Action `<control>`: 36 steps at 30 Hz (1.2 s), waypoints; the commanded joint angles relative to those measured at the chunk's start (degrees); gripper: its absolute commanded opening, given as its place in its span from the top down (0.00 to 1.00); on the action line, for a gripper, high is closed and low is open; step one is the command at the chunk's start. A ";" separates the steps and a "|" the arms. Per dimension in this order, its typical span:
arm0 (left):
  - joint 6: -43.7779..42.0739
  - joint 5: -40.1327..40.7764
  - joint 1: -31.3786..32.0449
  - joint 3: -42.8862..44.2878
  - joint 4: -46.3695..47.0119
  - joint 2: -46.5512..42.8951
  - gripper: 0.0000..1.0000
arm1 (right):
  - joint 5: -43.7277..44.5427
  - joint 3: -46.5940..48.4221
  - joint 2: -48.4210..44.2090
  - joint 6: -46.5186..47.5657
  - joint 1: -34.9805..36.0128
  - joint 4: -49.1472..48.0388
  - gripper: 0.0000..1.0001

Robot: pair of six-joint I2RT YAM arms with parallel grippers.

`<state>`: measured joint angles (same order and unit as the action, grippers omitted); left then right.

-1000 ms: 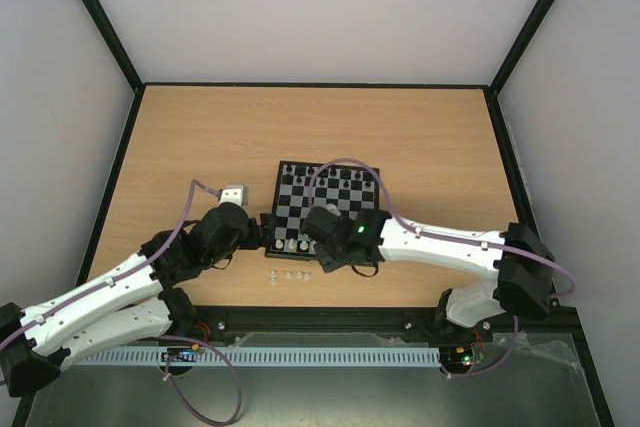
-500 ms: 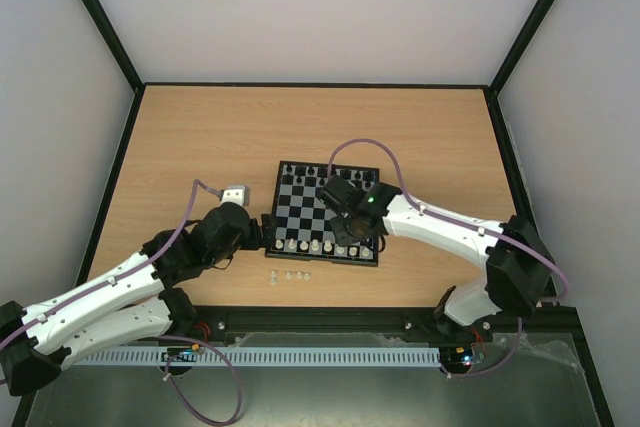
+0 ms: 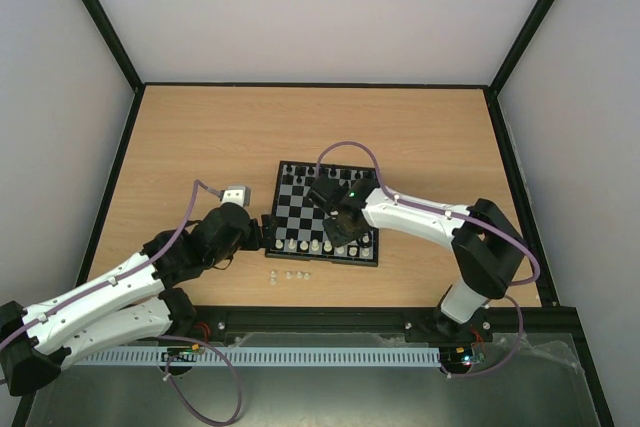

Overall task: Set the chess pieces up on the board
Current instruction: Place the chess piece on the chessboard.

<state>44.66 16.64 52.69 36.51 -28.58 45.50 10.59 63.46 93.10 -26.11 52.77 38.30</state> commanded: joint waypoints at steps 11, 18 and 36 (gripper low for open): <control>-0.72 0.04 -0.09 -0.74 0.71 -0.14 0.01 | -1.61 1.91 4.40 2.24 -1.15 -0.61 0.91; -0.63 0.14 -0.10 -0.77 0.69 -0.20 0.00 | -1.97 1.91 5.47 2.55 -1.38 -1.11 0.91; -0.54 0.06 -0.05 -0.92 0.88 0.03 0.00 | -2.39 0.79 5.42 2.66 -1.97 -1.58 0.86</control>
<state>44.45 16.64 52.69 36.27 -27.92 45.50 8.71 64.14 98.06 -24.18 51.03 35.64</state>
